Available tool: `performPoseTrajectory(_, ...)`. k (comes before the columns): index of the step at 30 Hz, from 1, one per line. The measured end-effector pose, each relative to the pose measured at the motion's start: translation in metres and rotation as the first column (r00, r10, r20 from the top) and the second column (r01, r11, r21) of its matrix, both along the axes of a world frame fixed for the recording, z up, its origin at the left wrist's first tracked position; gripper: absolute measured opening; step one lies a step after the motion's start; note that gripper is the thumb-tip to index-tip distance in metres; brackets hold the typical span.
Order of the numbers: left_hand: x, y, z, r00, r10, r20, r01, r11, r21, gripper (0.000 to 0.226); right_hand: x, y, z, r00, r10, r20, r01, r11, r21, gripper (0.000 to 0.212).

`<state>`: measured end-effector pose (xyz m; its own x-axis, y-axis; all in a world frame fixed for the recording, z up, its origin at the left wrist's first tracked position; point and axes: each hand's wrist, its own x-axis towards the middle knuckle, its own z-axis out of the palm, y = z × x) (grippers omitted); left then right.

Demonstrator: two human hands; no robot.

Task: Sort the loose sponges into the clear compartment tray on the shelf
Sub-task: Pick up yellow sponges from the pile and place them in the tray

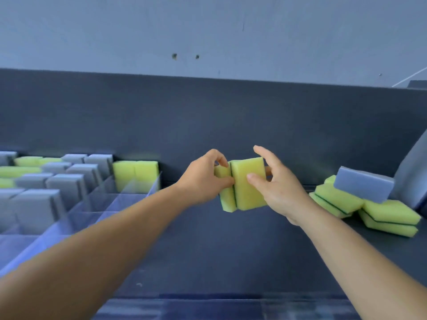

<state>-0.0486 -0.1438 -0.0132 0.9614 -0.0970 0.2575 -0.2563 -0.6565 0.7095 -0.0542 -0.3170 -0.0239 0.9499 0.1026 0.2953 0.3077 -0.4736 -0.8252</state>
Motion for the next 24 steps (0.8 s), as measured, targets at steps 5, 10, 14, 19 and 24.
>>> performPoseTrajectory(5, -0.004, 0.082, 0.011, 0.990, 0.119, 0.073, -0.122, 0.992, 0.032, 0.023, 0.003, 0.074, 0.007, 0.997, 0.061, 0.043, -0.059, 0.997, -0.047, 0.036)
performPoseTrajectory(10, -0.009, 0.148, 0.021, 0.984, 0.152, 0.091, -0.165, 0.972, 0.165, 0.049, 0.009, 0.131, 0.009, 0.997, 0.047, 0.064, -0.047, 0.999, -0.007, 0.029)
performPoseTrajectory(14, -0.008, 0.201, 0.024, 0.973, 0.198, 0.116, -0.224, 0.929, 0.295, 0.045, 0.014, 0.171, 0.012, 0.993, 0.070, 0.097, -0.065, 0.997, -0.048, 0.035)
performPoseTrajectory(19, 0.002, 0.241, 0.022, 0.979, 0.186, 0.087, -0.205, 0.909, 0.363, 0.045, 0.029, 0.206, 0.007, 0.994, 0.060, 0.094, -0.048, 0.991, -0.121, 0.033)
performPoseTrajectory(24, 0.018, 0.251, 0.014, 0.985, 0.166, 0.043, -0.167, 0.872, 0.460, 0.045, 0.046, 0.226, -0.001, 0.996, 0.022, 0.083, -0.007, 0.983, -0.181, 0.033)
